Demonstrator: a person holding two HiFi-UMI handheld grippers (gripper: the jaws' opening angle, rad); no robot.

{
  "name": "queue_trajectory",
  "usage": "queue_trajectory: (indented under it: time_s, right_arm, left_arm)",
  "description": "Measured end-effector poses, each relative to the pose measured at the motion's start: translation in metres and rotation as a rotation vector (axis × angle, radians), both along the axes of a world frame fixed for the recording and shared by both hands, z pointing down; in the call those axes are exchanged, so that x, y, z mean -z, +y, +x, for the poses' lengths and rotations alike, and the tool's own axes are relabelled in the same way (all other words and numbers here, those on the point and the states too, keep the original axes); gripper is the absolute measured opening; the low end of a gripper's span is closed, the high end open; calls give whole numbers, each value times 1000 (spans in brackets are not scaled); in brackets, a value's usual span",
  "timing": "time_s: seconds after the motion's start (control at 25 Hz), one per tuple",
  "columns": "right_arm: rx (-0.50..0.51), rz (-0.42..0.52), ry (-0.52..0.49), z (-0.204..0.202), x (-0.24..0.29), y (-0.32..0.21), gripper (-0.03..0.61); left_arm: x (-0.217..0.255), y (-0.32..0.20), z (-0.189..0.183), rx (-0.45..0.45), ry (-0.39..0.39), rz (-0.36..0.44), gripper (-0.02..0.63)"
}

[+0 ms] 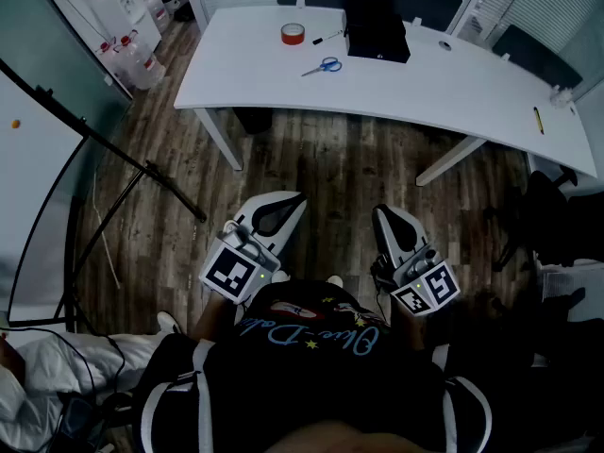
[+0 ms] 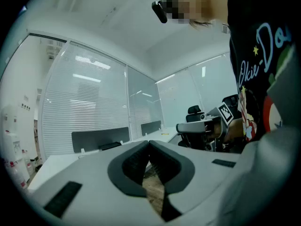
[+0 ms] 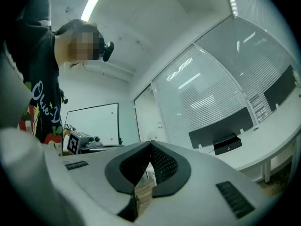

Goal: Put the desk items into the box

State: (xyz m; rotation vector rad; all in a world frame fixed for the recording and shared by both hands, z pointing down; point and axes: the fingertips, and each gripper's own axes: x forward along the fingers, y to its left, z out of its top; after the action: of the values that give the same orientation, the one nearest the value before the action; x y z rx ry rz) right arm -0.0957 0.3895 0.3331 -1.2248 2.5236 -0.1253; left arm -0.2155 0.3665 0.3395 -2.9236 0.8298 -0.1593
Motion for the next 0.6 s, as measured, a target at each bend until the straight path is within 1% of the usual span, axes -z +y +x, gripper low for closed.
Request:
queue_trajectory:
  time_s: [0.28, 0.48, 0.6]
  right_arm:
    - [13, -15, -3, 5, -3, 3, 11]
    - [35, 15, 2, 1, 0, 8, 12]
    - [33, 16, -6, 2, 0, 7, 12]
  left_arm:
    - [0, 6, 4, 14, -13, 4, -9]
    - [1, 7, 3, 18, -14, 2, -8]
    - [1, 4, 3, 25, -14, -2, 8]
